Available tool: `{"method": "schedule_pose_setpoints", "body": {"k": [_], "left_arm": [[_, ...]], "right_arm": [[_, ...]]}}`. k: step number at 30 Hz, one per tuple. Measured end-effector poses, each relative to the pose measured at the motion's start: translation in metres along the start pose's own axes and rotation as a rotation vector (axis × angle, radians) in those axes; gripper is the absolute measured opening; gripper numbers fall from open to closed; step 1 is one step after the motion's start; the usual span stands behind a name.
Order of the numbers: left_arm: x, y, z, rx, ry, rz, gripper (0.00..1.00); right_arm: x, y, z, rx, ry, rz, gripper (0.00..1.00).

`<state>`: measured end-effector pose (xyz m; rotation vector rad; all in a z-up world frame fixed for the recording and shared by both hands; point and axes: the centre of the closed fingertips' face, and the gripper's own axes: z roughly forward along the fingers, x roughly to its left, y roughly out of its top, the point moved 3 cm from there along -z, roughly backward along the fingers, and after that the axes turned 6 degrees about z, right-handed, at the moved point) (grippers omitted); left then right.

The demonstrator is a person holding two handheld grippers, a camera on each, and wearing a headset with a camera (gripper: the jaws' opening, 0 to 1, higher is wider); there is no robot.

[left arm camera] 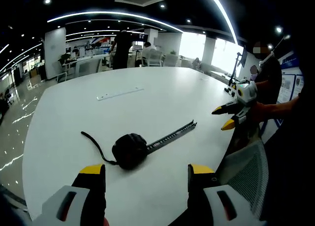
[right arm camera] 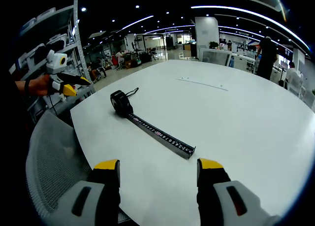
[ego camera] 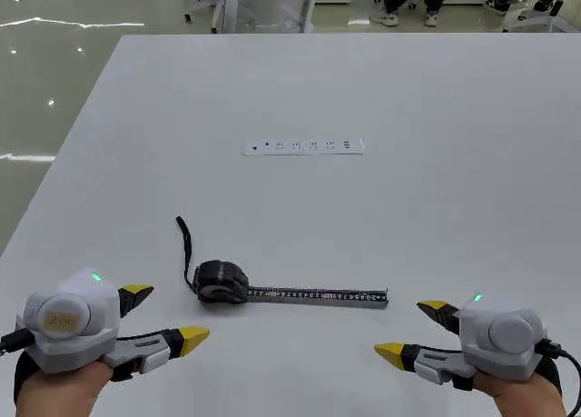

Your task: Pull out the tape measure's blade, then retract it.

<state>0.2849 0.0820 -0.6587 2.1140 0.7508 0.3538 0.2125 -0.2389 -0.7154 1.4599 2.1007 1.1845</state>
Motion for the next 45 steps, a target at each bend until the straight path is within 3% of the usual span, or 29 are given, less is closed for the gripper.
{"method": "schedule_pose_setpoints", "body": {"k": [21,24,32,34,45], "left_arm": [[0.007,-0.022,0.003,0.039,0.050,-0.101,0.65],[0.009,-0.024,0.004,0.037,0.059,-0.132,0.65],[0.009,-0.024,0.004,0.034,0.061,-0.144,0.65],[0.011,-0.026,0.008,0.032,0.068,-0.181,0.65],[0.016,-0.030,0.014,0.043,0.081,-0.217,0.65]], "right_arm": [[-0.010,-0.013,0.008,0.042,0.003,0.004,0.62],[-0.012,-0.015,0.009,0.048,0.004,0.006,0.61],[-0.014,-0.015,0.009,0.049,0.004,0.006,0.60],[-0.025,-0.013,0.013,0.060,0.007,-0.002,0.60],[-0.035,-0.010,0.021,0.081,0.027,-0.020,0.58]]}}
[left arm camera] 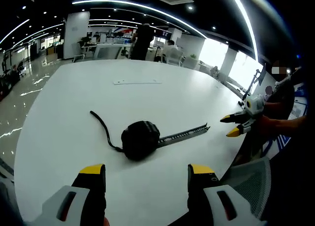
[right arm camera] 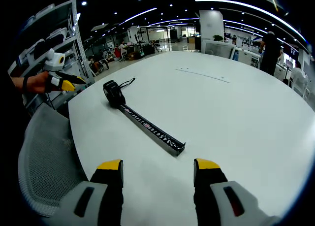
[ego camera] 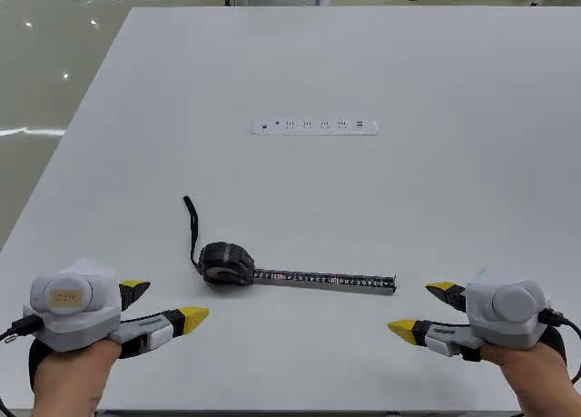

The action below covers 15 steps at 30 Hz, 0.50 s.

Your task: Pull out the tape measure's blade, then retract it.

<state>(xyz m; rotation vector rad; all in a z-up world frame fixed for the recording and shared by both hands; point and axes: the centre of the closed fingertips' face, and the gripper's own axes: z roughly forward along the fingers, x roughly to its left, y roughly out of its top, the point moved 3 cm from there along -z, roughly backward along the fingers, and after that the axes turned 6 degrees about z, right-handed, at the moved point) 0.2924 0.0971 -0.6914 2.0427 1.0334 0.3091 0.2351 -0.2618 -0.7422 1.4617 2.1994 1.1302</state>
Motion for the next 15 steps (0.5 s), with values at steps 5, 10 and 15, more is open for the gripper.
{"method": "schedule_pose_setpoints", "body": {"k": [5,10,15], "left_arm": [[-0.001,0.002,0.005,-0.004,-0.002,-0.023,0.65],[-0.002,0.004,0.010,-0.005,-0.004,-0.034,0.65],[-0.003,0.004,0.011,-0.006,-0.006,-0.038,0.64]], "right_arm": [[-0.007,0.006,0.006,0.016,0.013,-0.021,0.57],[-0.013,0.010,0.011,0.027,0.024,-0.040,0.56],[-0.013,0.011,0.012,0.030,0.026,-0.045,0.54]]}}
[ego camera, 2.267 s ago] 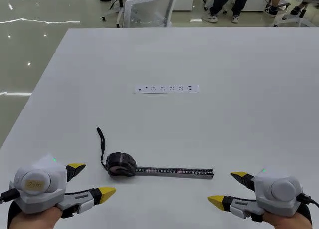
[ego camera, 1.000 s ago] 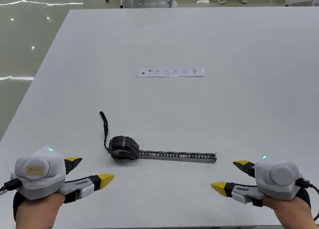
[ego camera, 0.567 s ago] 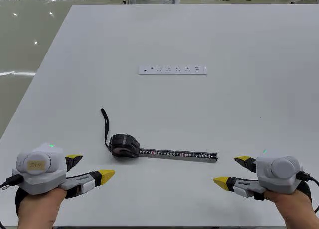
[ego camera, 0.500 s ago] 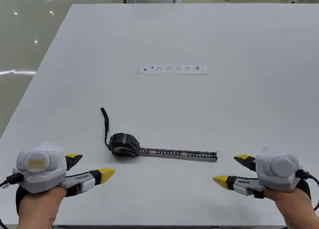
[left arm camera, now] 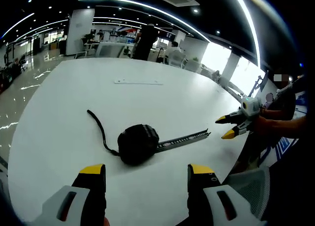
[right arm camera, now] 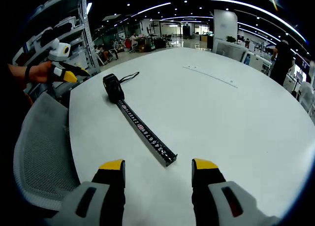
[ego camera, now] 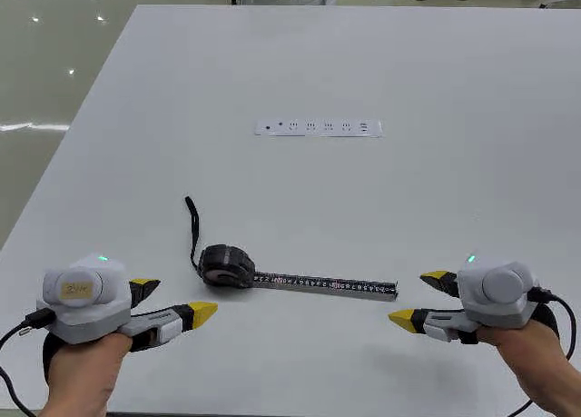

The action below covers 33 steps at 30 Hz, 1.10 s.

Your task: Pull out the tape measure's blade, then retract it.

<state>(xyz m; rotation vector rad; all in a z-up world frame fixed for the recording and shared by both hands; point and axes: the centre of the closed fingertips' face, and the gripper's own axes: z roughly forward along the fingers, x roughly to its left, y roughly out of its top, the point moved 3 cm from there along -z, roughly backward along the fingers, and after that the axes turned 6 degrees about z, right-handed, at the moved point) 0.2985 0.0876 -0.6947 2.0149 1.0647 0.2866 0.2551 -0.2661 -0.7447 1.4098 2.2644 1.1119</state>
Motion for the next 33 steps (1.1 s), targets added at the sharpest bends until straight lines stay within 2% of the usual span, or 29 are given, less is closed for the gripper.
{"method": "schedule_pose_setpoints", "body": {"k": [1,2,3,14,21,30,33], "left_arm": [[0.000,0.000,0.000,0.000,0.000,-0.001,0.64],[-0.001,0.001,0.003,0.000,-0.001,-0.005,0.64],[-0.001,0.003,0.011,0.009,0.001,-0.025,0.64],[0.002,0.006,0.024,0.011,0.010,-0.093,0.64],[0.006,0.009,0.035,-0.005,0.023,-0.155,0.64],[0.006,0.009,0.041,-0.002,0.028,-0.167,0.64],[0.006,0.009,0.043,0.000,0.039,-0.187,0.63]], "right_arm": [[0.000,0.000,0.000,0.001,0.001,-0.001,0.54],[-0.003,0.003,0.003,0.017,0.010,-0.038,0.53],[-0.009,0.007,0.014,0.058,0.040,-0.098,0.53],[-0.017,0.008,0.033,0.140,0.087,-0.212,0.48],[-0.021,0.006,0.044,0.187,0.114,-0.270,0.46],[-0.022,0.005,0.049,0.208,0.139,-0.298,0.42],[-0.023,0.000,0.053,0.244,0.162,-0.335,0.41]]}}
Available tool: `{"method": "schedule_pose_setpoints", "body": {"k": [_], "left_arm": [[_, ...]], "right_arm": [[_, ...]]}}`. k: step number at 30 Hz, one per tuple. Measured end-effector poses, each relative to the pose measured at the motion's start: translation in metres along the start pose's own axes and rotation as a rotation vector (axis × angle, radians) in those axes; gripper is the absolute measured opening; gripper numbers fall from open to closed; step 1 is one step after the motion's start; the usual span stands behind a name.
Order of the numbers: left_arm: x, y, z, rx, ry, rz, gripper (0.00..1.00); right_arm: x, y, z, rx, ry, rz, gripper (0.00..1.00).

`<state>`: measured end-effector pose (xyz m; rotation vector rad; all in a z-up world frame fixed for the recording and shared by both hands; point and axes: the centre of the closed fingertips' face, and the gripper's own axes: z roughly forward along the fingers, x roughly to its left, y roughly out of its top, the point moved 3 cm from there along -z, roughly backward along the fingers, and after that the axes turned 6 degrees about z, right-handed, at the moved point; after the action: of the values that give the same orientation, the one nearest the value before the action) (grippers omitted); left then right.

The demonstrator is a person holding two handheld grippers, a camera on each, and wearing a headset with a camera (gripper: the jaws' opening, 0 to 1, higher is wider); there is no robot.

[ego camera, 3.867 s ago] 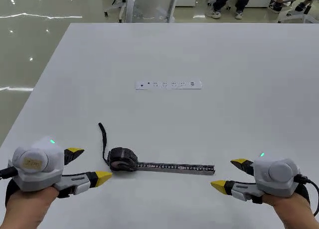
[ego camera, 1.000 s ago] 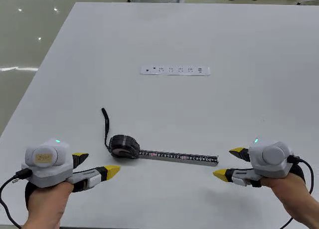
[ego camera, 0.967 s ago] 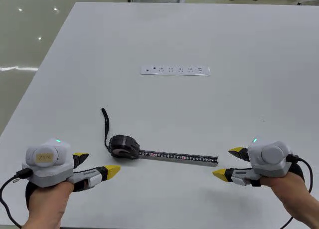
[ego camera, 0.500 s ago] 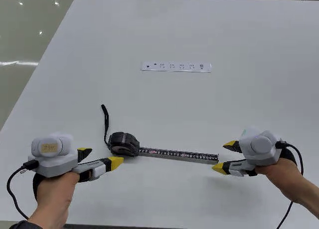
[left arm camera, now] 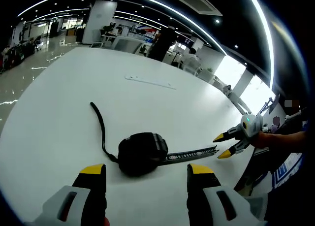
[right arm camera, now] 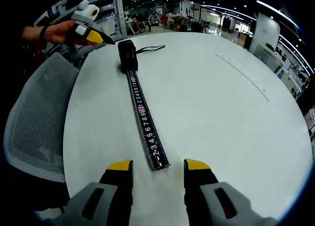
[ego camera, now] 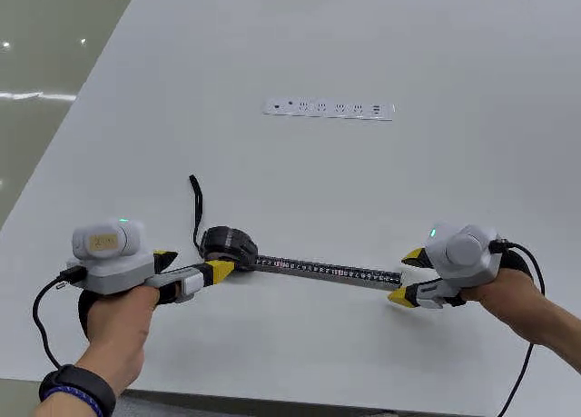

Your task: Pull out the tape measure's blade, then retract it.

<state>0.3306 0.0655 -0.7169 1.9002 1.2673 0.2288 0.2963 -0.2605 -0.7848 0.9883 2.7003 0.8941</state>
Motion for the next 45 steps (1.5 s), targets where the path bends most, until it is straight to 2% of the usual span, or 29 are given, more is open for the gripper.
{"method": "schedule_pose_setpoints", "body": {"k": [1,15,22,29,31,36,39,44,45], "left_arm": [[0.000,0.001,0.005,0.004,0.014,-0.010,0.63],[-0.008,0.006,0.023,0.028,0.021,-0.019,0.63],[-0.008,0.007,0.032,0.045,0.028,-0.020,0.63],[-0.006,0.005,0.041,0.071,0.052,-0.033,0.63],[-0.005,0.005,0.044,0.088,0.073,-0.037,0.64],[-0.009,0.004,0.055,0.119,0.067,-0.071,0.64],[-0.007,0.003,0.062,0.138,0.094,-0.065,0.64],[-0.004,0.005,0.068,0.168,0.140,-0.090,0.64],[-0.005,0.004,0.069,0.185,0.146,-0.088,0.64]], "right_arm": [[-0.001,-0.003,0.003,0.028,0.017,-0.038,0.40],[0.002,-0.003,0.013,0.084,0.065,-0.152,0.32],[-0.001,-0.001,0.014,0.069,0.074,-0.145,0.26],[0.004,-0.003,0.014,0.062,0.099,-0.169,0.16],[0.004,-0.003,0.014,0.053,0.099,-0.163,0.15],[0.005,-0.003,0.014,0.044,0.098,-0.150,0.15],[0.005,-0.003,0.014,0.039,0.094,-0.144,0.15],[0.005,-0.003,0.013,0.027,0.090,-0.124,0.15],[0.005,-0.003,0.013,0.025,0.090,-0.124,0.15]]}}
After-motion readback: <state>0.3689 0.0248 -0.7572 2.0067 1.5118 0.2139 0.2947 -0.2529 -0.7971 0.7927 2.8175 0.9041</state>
